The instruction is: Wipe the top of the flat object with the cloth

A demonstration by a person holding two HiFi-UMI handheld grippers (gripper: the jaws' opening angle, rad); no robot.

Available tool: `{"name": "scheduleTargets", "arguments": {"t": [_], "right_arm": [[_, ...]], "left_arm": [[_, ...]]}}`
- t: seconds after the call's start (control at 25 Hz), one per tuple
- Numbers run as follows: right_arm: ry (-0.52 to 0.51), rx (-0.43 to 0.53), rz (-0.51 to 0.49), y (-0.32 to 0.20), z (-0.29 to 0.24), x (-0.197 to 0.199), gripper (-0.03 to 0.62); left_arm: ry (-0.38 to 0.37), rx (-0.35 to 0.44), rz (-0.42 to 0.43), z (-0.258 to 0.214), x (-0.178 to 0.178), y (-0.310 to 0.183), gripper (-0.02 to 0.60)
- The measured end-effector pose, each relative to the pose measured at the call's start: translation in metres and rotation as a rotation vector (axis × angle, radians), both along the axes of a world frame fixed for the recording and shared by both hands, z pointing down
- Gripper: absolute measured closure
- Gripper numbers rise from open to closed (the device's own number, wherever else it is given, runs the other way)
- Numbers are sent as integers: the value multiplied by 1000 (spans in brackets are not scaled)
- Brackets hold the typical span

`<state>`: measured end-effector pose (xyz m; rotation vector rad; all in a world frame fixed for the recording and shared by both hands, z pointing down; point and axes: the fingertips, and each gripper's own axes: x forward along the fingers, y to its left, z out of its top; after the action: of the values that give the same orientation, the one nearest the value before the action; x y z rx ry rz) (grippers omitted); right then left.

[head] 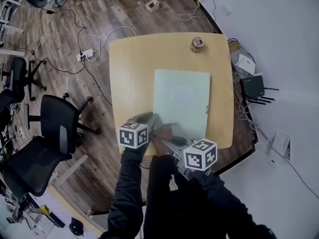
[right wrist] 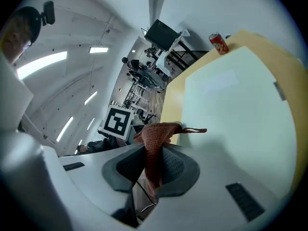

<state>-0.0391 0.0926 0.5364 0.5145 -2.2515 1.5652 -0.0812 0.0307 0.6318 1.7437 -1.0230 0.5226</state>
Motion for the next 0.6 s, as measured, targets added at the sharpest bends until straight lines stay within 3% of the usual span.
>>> {"name": "scheduleTargets", "arguments": {"t": [0.2,0.6], "right_arm": [[19,-65,13,4,34,-13,514],[240,17,-11,-8,73,30,514]], "left_arm": [[7,2,-1,1,0,0,506],[3,-1,-3,3,0,-1,506]]}}
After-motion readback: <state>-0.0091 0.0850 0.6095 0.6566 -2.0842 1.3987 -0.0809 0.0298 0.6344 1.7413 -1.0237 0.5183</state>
